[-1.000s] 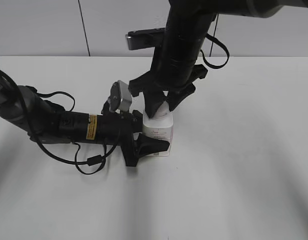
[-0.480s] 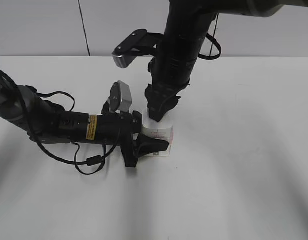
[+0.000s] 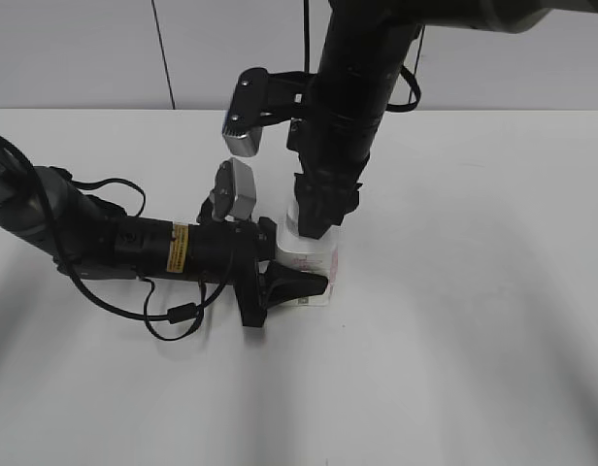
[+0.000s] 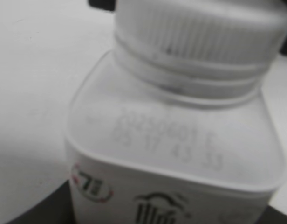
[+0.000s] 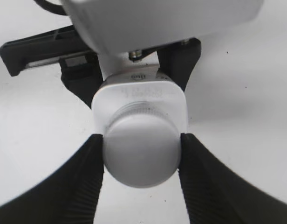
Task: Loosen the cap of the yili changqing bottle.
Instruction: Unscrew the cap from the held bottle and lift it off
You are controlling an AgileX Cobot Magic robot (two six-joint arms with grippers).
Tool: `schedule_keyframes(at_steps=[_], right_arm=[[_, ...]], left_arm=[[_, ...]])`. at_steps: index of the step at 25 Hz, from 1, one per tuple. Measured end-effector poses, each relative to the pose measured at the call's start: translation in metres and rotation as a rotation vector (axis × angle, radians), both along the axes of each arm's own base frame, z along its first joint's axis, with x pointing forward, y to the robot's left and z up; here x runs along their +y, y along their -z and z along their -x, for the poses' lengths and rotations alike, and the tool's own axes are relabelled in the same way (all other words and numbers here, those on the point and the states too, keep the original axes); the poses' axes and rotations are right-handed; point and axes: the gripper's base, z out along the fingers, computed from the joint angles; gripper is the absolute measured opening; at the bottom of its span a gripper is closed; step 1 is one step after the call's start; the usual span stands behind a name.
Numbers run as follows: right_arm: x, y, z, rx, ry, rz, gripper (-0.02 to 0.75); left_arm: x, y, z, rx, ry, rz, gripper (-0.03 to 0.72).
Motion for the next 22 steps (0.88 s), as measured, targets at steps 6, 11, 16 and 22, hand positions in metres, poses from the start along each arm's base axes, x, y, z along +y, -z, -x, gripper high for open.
schedule_keyframes(at_steps=[6, 11, 16, 22], right_arm=[[-0.0001, 0.0, 0.0001, -0.01, -0.048, 0.003, 0.395], [-0.0002, 0.0001, 0.0004, -0.007, -0.05, 0.004, 0.395], [-0.0004, 0.0001, 0.0007, -0.004, -0.051, 0.006, 0.395], [-0.0004, 0.0001, 0.0007, -0.004, -0.051, 0.006, 0.398]], left_arm=[[0.0, 0.0, 0.0002, -0.001, 0.003, 0.0, 0.379], [0.0, -0.0001, 0.0002, -0.001, 0.003, 0.001, 0.377], [-0.0001, -0.0001, 0.0005, -0.001, 0.006, 0.001, 0.377], [0.0, 0.0, 0.0005, -0.001, 0.007, 0.0, 0.377]])
